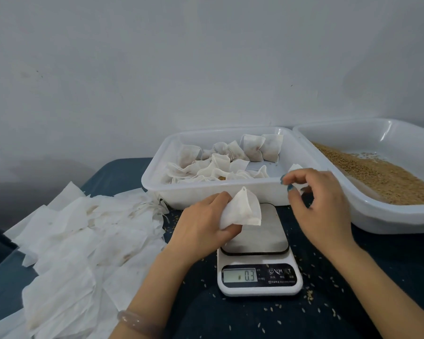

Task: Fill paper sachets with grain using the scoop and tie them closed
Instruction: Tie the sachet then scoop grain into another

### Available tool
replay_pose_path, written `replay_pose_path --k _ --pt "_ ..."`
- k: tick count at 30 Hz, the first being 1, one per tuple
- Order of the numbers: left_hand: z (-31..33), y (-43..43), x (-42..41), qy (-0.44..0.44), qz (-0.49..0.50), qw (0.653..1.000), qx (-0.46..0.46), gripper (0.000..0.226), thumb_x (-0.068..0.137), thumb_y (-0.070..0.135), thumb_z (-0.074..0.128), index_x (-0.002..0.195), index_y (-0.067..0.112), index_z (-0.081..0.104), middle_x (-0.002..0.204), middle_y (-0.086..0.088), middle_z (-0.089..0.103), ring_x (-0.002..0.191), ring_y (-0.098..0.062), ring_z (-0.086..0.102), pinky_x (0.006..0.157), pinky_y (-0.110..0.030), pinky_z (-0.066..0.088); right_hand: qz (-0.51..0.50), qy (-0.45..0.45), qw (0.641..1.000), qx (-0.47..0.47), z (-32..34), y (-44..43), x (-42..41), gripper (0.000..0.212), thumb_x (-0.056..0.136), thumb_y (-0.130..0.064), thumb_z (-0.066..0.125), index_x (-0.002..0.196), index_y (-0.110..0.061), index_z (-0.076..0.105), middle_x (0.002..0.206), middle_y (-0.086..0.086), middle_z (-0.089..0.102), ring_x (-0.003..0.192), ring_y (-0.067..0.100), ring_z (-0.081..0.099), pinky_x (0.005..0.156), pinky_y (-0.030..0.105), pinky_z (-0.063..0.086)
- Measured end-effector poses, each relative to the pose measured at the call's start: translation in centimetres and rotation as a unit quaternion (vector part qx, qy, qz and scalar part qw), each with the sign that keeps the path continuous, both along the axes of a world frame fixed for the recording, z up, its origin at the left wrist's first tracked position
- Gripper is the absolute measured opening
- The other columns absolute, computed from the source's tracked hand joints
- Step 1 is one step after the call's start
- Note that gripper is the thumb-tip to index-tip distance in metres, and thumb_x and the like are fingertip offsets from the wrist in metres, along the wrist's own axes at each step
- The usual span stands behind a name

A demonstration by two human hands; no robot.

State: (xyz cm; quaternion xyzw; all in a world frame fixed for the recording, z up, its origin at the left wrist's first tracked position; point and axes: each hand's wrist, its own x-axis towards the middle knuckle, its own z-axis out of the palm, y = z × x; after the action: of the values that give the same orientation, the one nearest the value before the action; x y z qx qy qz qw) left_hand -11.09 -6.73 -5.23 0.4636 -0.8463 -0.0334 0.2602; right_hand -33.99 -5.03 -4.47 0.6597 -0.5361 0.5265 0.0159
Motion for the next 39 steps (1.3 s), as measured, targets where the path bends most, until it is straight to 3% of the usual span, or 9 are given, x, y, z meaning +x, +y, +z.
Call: replay_pose_path --k 3,8,11,19,25,28,34,35,39 --pt "-0.1 0.1 0.0 0.000 -0.004 1.000 0.005 0.029 0.082 0.047 0.059 0.092 0.034 0.035 0.085 0.016 0.050 0.075 -0.014 0.049 0.057 -0.030 0.031 -0.061 0.047 0.996 0.051 1.2 -1.8 -2.2 0.026 0.090 -0.007 0.058 0.108 -0.024 0.064 0.103 -0.017 0.058 0.108 0.011 0.048 0.087 0.030 0.038" --pt "-0.2 0.1 -0.1 -0.006 -0.003 1.000 0.002 0.029 0.084 0.044 0.062 0.094 0.031 0.038 0.087 0.016 0.049 0.076 -0.013 0.049 0.058 -0.030 0.030 -0.171 0.127 0.959 0.189 3.4 -4.7 -7.5 0.037 0.093 -0.003 0.045 0.126 -0.009 0.060 0.126 0.011 0.062 0.119 0.033 0.052 0.094 0.045 0.046" --pt "-0.2 0.2 -0.2 -0.012 -0.003 1.000 -0.003 0.029 0.085 0.045 0.061 0.100 0.027 0.045 0.091 0.015 0.053 0.076 -0.013 0.049 0.059 -0.030 0.030 -0.198 0.146 0.917 0.314 3.8 -6.0 -9.9 0.023 0.098 -0.008 0.042 0.106 0.000 0.062 0.109 0.024 0.065 0.095 0.037 0.061 0.086 0.045 0.052" --pt "-0.3 -0.1 0.0 -0.003 0.002 1.000 0.009 0.029 0.084 0.044 0.060 0.094 0.032 0.036 0.088 0.013 0.053 0.078 -0.016 0.053 0.058 -0.030 0.031 -0.257 0.243 0.822 0.446 3.9 -5.4 -12.4 0.028 0.097 -0.028 0.051 0.081 -0.007 0.060 0.081 0.009 0.061 0.071 0.023 0.057 0.059 0.030 0.043" --pt "-0.6 -0.2 0.0 -0.006 -0.004 1.000 0.004 0.027 0.078 0.052 0.049 0.091 0.036 0.032 0.085 0.015 0.049 0.073 -0.012 0.045 0.056 -0.029 0.029 -0.269 0.245 0.807 0.466 3.8 -5.3 -12.6 0.041 0.100 -0.035 0.043 0.070 -0.009 0.055 0.076 0.007 0.059 0.067 0.023 0.054 0.062 0.030 0.040" --pt "-0.7 -0.3 0.1 -0.002 -0.007 1.000 -0.002 0.026 0.080 0.051 0.051 0.093 0.034 0.037 0.085 0.016 0.050 0.072 -0.010 0.045 0.053 -0.020 0.028 -0.266 0.232 0.810 0.469 3.8 -5.4 -12.4 0.042 0.102 -0.039 0.042 0.075 -0.010 0.057 0.080 0.007 0.061 0.068 0.023 0.056 0.062 0.030 0.042" --pt "-0.7 -0.4 0.0 -0.003 -0.006 1.000 0.000 0.026 0.078 0.052 0.049 0.094 0.035 0.038 0.086 0.018 0.050 0.073 -0.009 0.045 0.054 -0.022 0.027 -0.298 0.170 0.824 0.450 4.4 -5.6 -12.4 0.026 0.098 -0.024 0.051 0.094 0.001 0.046 0.082 0.010 0.056 0.073 0.025 0.056 0.062 0.034 0.043" --pt "-0.7 -0.4 0.0 -0.005 -0.007 1.000 0.001 0.026 0.078 0.052 0.049 0.094 0.035 0.037 0.086 0.018 0.049 0.073 -0.009 0.044 0.054 -0.022 0.027 -0.314 0.183 0.819 0.445 4.6 -5.4 -12.3 0.020 0.098 -0.021 0.052 0.102 -0.003 0.045 0.084 0.009 0.054 0.075 0.025 0.054 0.061 0.033 0.040" --pt "-0.6 -0.3 0.1 -0.006 -0.009 1.000 0.000 0.025 0.077 0.053 0.046 0.092 0.037 0.035 0.084 0.018 0.047 0.072 -0.009 0.043 0.053 -0.018 0.025 -0.370 0.255 0.756 0.477 5.2 -5.4 -12.3 0.044 0.093 -0.014 0.055 0.135 -0.007 0.047 0.121 0.013 0.049 0.107 0.030 0.055 0.077 0.035 0.044"
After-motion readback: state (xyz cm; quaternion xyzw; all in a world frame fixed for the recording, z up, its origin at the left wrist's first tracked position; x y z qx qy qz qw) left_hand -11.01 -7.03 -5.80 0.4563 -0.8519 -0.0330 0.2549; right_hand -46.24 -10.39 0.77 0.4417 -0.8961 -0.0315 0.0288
